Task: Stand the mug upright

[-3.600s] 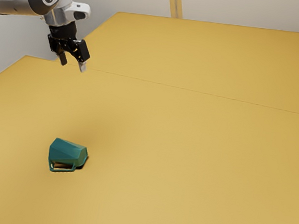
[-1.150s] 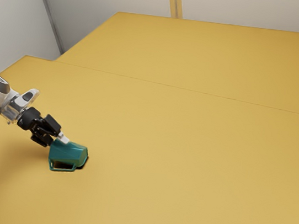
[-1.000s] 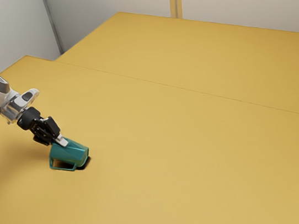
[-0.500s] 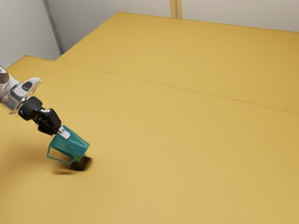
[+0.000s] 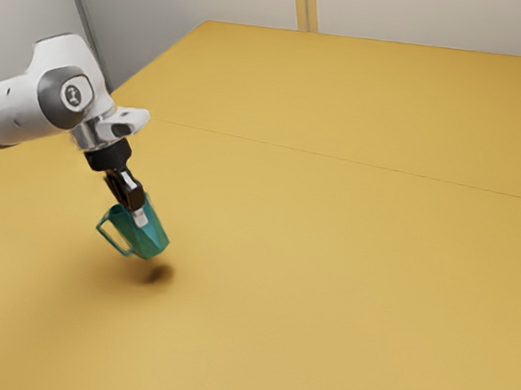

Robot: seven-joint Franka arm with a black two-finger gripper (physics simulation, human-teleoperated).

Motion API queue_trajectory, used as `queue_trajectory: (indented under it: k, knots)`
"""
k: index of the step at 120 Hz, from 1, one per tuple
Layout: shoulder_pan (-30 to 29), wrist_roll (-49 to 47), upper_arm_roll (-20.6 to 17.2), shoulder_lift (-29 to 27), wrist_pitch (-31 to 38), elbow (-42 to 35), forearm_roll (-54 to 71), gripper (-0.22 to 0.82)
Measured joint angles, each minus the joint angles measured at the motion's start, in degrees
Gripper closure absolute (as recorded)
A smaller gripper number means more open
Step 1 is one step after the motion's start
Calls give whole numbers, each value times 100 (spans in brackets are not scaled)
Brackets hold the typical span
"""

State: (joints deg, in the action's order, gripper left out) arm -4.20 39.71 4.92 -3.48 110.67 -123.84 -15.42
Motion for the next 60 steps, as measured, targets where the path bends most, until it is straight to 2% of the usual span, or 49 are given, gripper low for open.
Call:
queue_trajectory:
  k: [15, 40, 60]
  knots:
    - [75, -366, -334, 23, 448, 11, 655, 79]
    - [68, -908, -523, 101, 1050, -108, 1173, 79]
    - [-5, -1244, -627, 414, 1398, -178, 1286, 79]
